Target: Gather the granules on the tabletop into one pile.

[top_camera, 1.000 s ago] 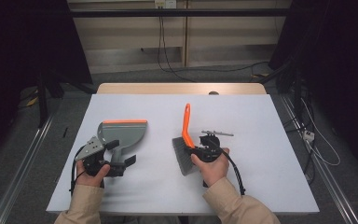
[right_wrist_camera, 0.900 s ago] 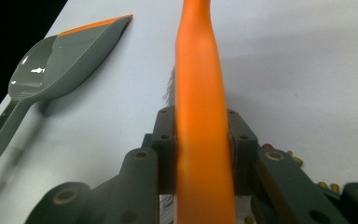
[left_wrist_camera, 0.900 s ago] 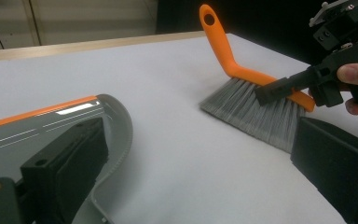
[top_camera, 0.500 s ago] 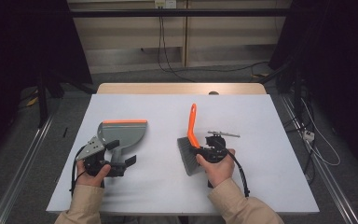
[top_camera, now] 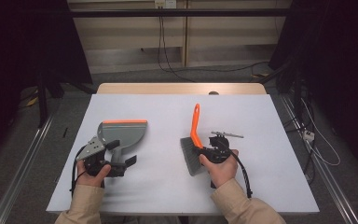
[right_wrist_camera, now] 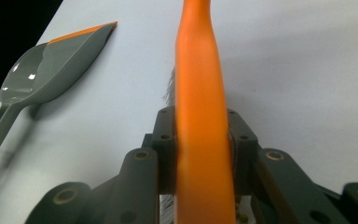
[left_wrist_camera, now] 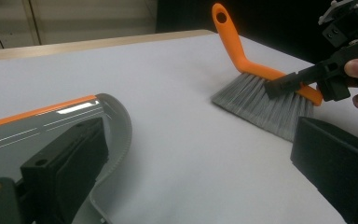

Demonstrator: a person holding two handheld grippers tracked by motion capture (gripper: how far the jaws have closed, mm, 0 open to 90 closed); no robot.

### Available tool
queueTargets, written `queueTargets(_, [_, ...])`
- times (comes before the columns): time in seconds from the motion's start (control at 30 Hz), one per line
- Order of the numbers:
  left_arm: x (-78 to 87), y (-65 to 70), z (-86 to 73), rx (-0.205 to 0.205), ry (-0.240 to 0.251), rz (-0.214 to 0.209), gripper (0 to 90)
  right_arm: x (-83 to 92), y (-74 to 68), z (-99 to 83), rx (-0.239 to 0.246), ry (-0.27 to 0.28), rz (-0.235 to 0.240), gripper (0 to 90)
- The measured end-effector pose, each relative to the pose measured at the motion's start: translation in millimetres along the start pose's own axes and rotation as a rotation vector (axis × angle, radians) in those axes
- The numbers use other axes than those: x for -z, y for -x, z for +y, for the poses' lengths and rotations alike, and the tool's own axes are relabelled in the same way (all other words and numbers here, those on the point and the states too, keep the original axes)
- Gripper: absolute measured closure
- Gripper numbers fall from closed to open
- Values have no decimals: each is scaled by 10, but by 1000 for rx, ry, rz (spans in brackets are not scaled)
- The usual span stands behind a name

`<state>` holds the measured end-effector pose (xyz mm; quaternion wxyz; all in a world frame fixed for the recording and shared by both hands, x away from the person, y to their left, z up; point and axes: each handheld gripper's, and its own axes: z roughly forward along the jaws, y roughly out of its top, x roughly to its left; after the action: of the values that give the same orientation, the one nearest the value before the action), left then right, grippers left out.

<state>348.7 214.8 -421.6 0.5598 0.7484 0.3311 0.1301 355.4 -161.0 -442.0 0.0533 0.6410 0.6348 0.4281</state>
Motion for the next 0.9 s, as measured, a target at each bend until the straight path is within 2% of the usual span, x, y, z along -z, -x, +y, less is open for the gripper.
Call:
queueTargets(0.23, [-9,3,-2,7,2,-1,36,-4,4,18,-14,1,15,709])
queueTargets(0.6, [-17,-10,-4,5,-3,-3,36,4,-41,73,-18,11,66,713])
queueTargets(0.77, [-12,-16,-5,10,-3,-1,37,87,-59,175,-18,47,111,713])
queueTargets(0.9, [-12,-16,-4,11,-2,-2,36,165,-46,291,17,85,134,713])
